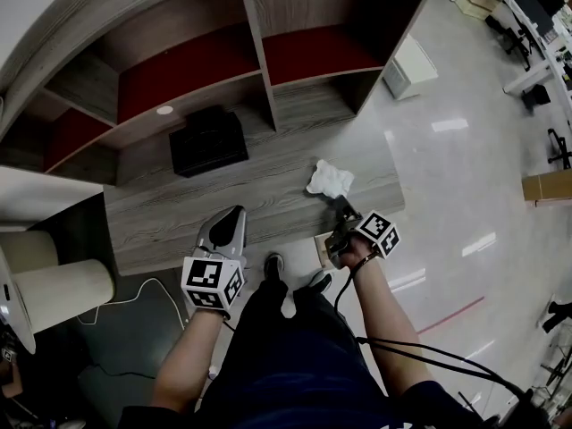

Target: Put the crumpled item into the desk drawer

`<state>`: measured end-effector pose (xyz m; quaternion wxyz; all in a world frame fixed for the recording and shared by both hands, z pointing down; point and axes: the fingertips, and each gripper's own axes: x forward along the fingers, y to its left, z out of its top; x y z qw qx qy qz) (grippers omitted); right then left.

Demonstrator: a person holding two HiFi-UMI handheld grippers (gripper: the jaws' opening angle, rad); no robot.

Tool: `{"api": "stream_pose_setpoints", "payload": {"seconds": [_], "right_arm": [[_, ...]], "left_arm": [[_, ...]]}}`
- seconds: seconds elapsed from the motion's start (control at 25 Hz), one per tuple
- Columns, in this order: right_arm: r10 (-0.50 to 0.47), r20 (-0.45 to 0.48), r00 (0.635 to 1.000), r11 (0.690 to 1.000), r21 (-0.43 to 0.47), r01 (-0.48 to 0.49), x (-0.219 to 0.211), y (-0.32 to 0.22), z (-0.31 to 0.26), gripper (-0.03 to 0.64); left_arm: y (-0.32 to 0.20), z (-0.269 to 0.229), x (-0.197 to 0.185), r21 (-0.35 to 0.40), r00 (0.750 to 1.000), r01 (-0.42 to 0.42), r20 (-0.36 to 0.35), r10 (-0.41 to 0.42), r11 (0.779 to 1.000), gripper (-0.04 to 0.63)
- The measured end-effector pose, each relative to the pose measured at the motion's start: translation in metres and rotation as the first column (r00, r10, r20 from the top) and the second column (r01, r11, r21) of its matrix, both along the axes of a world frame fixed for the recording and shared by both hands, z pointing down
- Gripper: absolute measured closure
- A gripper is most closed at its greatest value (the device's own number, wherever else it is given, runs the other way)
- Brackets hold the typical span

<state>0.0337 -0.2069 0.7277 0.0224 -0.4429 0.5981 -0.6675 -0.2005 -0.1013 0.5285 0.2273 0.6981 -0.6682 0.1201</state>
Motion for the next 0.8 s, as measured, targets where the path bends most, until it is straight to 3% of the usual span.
{"api": "stream_pose_setpoints", "payload": {"seconds": [0.24, 0.48, 0.8], "right_arm": [[-0.006, -0.041, 0.999, 1.000, -0.017, 0.005, -0.006, -0.005, 0.014, 0.442], [-0.039, -0.090, 0.995, 0.999, -0.012, 0.038, -0.001, 0.001, 0.014, 0.571], [-0.046, -0.110, 0.993, 0.997, 0.064, 0.053, 0.008, 0.003, -0.004, 0.598]], "left_arm": [[0.010, 0.004, -0.008, -0.018, 1.000, 0.014, 0.007, -0.014, 1.000, 0.591], [0.008, 0.005, -0.003, -0.025, 1.000, -0.007, 0.009, 0.007, 1.000, 0.591], [-0.003, 0.009, 0.021, -0.028, 0.997, -0.080, -0.005, 0.080, 0.996, 0.591]]}}
